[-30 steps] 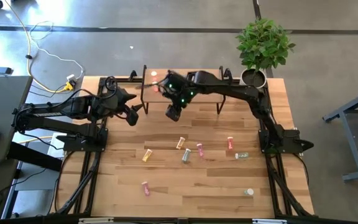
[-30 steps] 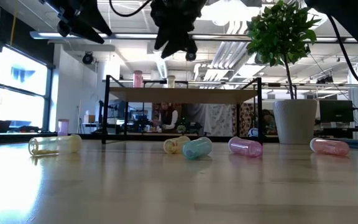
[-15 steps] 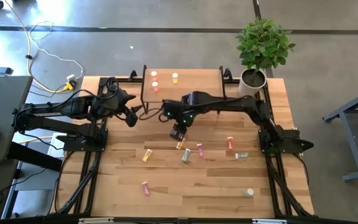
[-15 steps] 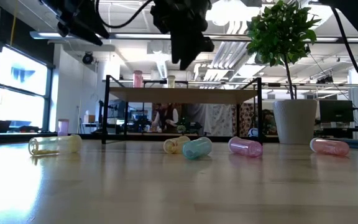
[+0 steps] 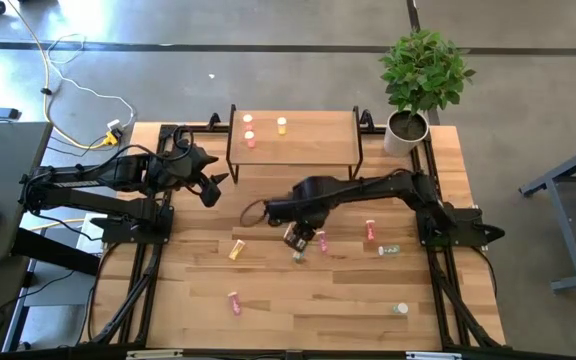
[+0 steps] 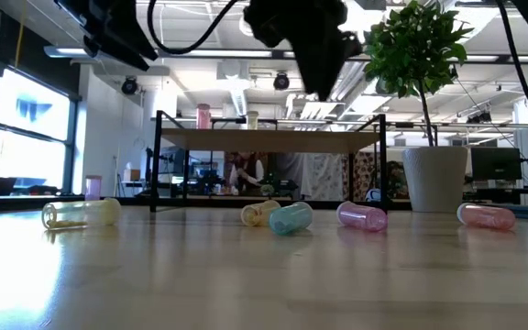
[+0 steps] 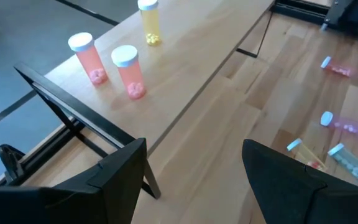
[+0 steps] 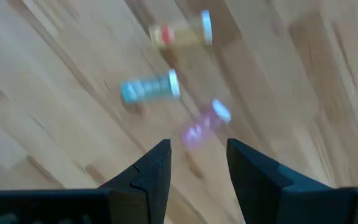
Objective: Pick and place medicine bottles onto shelf by color
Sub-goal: Put the bottom blue pill bottle on the shelf
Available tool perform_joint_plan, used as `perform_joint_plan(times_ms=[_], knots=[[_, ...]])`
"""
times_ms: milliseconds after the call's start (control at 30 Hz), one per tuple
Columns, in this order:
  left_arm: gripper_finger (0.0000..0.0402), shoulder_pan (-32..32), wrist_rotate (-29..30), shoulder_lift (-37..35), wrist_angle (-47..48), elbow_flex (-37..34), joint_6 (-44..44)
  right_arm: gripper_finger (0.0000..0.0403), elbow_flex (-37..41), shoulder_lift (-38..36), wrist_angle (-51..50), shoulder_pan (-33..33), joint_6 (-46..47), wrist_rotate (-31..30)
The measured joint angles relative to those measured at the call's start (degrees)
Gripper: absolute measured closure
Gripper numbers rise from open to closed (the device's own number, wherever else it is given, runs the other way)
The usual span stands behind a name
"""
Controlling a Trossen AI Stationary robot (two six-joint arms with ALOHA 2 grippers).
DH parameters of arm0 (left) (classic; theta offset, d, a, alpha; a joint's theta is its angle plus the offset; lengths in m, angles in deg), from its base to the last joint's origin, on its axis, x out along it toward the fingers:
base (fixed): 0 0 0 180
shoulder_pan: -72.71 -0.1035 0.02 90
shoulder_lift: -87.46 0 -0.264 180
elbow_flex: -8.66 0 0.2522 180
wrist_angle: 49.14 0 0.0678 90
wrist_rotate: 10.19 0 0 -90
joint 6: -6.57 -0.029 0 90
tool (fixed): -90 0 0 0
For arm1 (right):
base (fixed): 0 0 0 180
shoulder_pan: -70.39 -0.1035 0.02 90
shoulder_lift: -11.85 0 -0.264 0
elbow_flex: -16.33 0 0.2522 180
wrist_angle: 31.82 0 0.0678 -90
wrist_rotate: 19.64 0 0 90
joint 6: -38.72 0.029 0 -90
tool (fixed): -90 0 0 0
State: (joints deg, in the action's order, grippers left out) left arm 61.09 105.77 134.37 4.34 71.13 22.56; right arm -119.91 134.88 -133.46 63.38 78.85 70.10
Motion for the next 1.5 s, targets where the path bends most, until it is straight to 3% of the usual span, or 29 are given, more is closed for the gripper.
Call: perform_joint_plan(times_ms=[300,467,833,1167,1500], knots=[[0.0145,0.0,0.02,-0.01,-0.01,0.0,-1.19,0.0256,1.2,-0.09,-2.13,-5.54,3.6,-2.8],[0.0145,0.0,0.02,-0.02,-0.02,0.0,-1.16,0.0256,8.54,-2.66,-2.15,-7.53,6.27,-2.28],[0.0145,0.0,0.06,0.0,-0.09,0.0,-0.96,0.0256,29.49,-17.46,5.42,-14.08,16.21,1.63],[0.0145,0.0,0.08,0.0,-0.11,0.0,0.48,0.0256,48.4,-34.29,15.94,-22.69,31.54,4.64],[0.0145,0.02,0.23,0.0,-0.09,0.0,2.16,0.0241,57.07,-42.94,17.76,-33.56,45.85,4.41]])
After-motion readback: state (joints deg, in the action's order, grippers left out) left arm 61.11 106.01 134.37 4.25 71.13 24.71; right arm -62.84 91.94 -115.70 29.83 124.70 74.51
